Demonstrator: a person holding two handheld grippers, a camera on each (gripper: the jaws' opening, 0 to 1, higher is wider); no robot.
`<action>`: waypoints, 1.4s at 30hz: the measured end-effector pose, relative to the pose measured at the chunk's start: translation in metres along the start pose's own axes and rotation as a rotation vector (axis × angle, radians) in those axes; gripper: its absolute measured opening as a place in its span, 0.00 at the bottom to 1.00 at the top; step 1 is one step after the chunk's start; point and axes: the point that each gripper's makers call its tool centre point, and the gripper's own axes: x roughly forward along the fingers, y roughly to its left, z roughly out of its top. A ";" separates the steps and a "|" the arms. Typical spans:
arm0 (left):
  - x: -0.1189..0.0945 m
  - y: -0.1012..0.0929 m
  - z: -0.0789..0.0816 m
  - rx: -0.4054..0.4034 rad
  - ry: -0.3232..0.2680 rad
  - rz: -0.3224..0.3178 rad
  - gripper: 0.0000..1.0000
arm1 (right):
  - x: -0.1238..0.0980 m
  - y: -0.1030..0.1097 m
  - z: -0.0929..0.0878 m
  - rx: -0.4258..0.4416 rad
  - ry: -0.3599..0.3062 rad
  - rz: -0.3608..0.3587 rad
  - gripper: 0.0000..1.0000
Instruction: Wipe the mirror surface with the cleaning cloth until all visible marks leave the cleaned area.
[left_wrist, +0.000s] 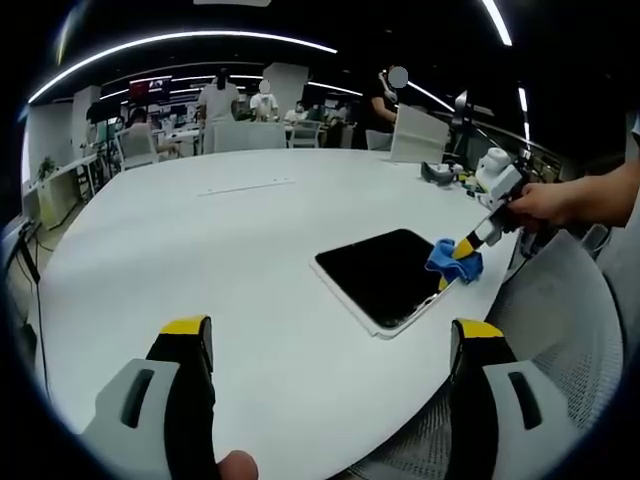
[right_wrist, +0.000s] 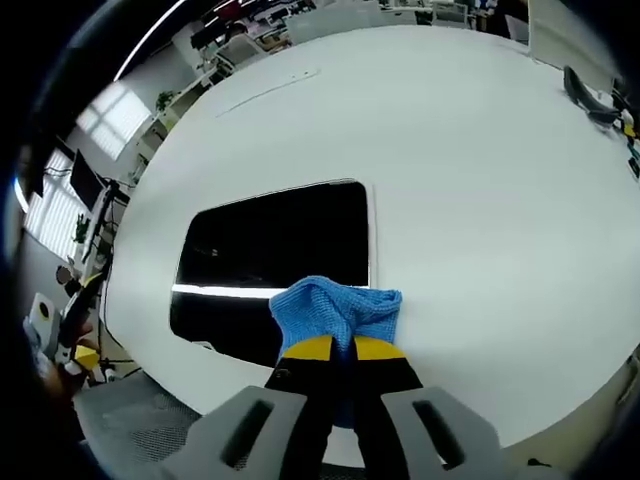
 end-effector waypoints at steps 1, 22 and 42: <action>0.000 0.000 0.000 -0.001 0.000 0.000 0.98 | 0.000 -0.001 0.001 -0.012 0.000 0.002 0.00; -0.006 0.008 -0.010 -0.051 -0.002 0.029 0.99 | 0.005 0.015 0.002 0.105 0.019 -0.042 0.00; -0.006 0.010 -0.012 -0.015 0.018 -0.008 0.99 | 0.020 0.069 0.000 0.099 0.047 -0.015 0.00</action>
